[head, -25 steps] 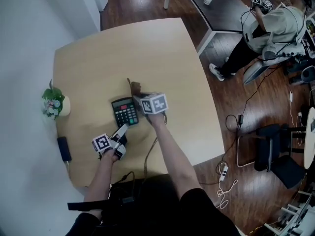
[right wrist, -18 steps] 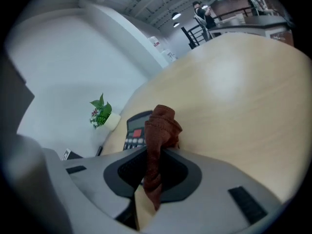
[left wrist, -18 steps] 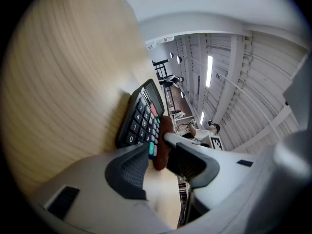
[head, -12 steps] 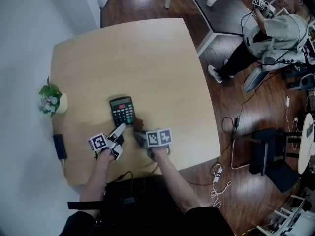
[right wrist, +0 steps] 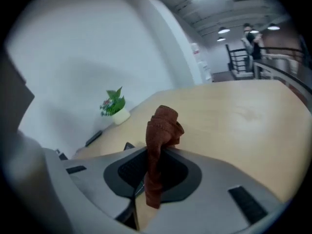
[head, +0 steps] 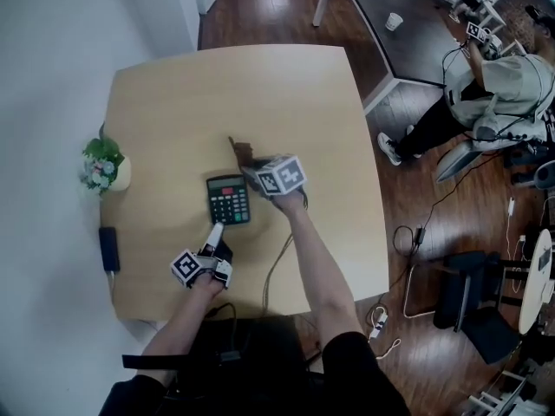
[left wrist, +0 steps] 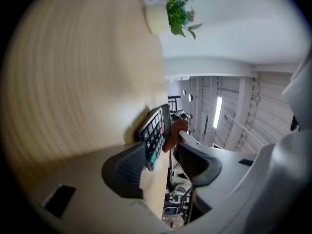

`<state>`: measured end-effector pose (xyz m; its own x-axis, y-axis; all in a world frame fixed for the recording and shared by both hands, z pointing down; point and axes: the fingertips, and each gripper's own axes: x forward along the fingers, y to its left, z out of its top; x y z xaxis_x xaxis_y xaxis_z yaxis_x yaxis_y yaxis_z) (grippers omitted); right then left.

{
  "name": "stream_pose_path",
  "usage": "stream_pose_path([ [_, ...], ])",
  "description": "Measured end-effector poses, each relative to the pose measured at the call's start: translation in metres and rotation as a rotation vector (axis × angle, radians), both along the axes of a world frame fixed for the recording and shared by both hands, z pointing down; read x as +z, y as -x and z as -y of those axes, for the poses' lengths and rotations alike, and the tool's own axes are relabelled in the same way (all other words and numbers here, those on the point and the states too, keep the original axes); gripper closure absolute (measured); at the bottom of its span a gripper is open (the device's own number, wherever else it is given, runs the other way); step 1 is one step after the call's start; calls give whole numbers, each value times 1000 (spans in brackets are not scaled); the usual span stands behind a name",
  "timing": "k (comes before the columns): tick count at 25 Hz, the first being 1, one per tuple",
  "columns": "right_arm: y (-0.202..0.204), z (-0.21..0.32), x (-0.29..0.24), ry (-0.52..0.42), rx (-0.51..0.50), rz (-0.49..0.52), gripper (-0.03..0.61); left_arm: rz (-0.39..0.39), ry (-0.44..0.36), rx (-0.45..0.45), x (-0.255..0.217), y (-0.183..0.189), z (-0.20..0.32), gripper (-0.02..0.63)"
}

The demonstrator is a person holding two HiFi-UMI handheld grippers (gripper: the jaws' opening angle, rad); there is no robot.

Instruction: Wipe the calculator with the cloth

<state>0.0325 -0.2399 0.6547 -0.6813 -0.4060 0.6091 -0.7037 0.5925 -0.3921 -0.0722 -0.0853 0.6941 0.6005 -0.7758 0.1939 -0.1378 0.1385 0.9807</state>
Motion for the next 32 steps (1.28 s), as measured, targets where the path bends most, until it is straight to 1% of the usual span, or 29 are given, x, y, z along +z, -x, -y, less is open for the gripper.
stream_pose_path([
  [2,17,1,16,17,-214,-122,512,-9,28,-41,3,2,1,410],
  [3,20,-2,22,37,-276,-159,508,-7,35,-46,3,2,1,410],
  [4,19,-5,24,67,-303,-169,511,-6,40,-51,3,2,1,410],
  [6,15,-13,24,134,-298,-150,512,-6,42,-67,3,8,3,409],
  [9,6,-35,26,225,-228,-96,512,36,28,-68,3,30,11,407],
  [12,-1,-68,28,292,-76,-16,512,56,-1,-48,3,55,25,405],
  [14,1,-96,28,327,42,60,512,68,-25,-4,4,66,36,405],
  [18,24,-162,34,391,222,222,512,93,-98,83,-3,78,55,403],
  [20,27,-184,39,384,283,249,513,129,-127,90,-8,90,58,400],
  [22,20,-187,37,326,307,231,512,151,-169,92,-23,99,51,393],
  [23,15,-179,32,286,308,215,512,134,-206,122,-36,94,42,391],
  [24,10,-167,25,241,300,193,512,97,-249,186,-49,80,28,394],
  [26,3,-132,9,147,253,138,512,10,-321,386,-66,36,-10,421],
  [27,4,-112,2,107,214,109,512,-7,-334,482,-64,14,-28,425],
  [28,8,-93,-3,78,169,83,512,-1,-329,553,-56,-3,-41,425],
  [29,14,-78,-5,63,120,58,512,14,-313,594,-46,-16,-50,425],
  [30,21,-67,-5,62,71,36,511,27,-287,612,-36,-25,-55,425],
  [32,32,-63,2,89,-18,-7,511,50,-237,608,-22,-36,-56,427],
])
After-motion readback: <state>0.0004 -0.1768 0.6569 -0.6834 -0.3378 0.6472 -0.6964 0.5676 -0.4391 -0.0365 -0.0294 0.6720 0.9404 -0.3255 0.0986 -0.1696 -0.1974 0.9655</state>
